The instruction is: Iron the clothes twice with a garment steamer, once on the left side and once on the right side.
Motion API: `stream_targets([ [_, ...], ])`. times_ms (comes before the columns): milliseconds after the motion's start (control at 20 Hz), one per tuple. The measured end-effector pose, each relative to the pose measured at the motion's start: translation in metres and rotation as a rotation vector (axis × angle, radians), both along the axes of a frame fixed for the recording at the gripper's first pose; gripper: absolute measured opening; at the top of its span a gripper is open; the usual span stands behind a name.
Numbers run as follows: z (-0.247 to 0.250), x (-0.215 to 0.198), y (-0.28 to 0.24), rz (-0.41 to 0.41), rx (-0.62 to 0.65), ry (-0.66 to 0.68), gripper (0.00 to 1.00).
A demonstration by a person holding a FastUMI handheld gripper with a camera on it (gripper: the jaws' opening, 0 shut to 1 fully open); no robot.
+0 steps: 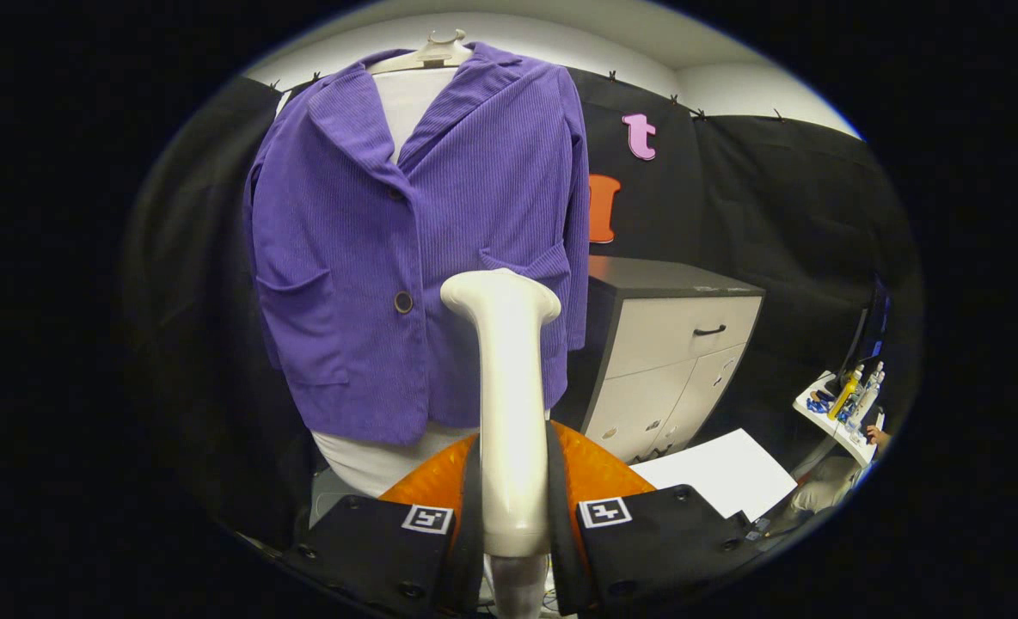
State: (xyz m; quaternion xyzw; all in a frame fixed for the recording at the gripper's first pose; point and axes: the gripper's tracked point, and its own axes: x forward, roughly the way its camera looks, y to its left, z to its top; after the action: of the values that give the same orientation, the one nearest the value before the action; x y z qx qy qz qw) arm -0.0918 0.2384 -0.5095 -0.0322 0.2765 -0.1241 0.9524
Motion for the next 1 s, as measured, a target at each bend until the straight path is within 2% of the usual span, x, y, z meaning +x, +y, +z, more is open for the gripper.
stream_targets([
  [450, -0.058, -0.027, 0.004, -0.025, 0.035, 0.115, 0.4],
  [700, -0.035, -0.023, 0.006, -0.044, 0.064, 0.085, 0.4],
  [1000, 0.026, -0.012, -0.003, -0.09, 0.07, -0.011, 0.4],
])
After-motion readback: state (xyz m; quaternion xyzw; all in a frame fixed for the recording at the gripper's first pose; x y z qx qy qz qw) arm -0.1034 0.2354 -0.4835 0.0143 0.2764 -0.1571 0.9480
